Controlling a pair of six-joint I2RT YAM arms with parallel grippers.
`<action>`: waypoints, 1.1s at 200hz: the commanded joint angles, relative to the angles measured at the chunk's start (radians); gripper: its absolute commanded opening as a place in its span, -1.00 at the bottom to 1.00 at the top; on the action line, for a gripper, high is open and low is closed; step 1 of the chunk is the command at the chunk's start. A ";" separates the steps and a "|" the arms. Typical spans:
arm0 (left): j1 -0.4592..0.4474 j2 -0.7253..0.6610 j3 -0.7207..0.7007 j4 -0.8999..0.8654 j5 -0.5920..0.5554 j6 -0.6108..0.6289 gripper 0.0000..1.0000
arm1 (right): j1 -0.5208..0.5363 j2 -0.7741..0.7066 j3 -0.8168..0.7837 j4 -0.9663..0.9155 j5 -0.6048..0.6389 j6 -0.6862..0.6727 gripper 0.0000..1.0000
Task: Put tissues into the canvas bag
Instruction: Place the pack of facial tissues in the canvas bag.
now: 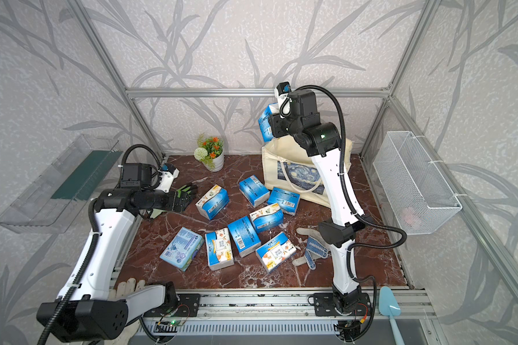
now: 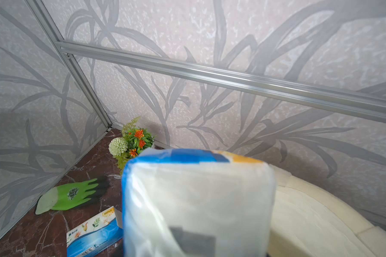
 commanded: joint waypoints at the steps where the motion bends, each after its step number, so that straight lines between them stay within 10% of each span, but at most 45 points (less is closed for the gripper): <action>1: -0.008 0.007 0.051 -0.035 0.024 0.018 0.94 | -0.050 -0.019 0.019 0.039 0.054 0.002 -0.10; 220: -0.022 0.028 0.021 -0.019 0.039 0.017 0.94 | -0.164 0.089 -0.251 -0.011 0.017 0.037 0.02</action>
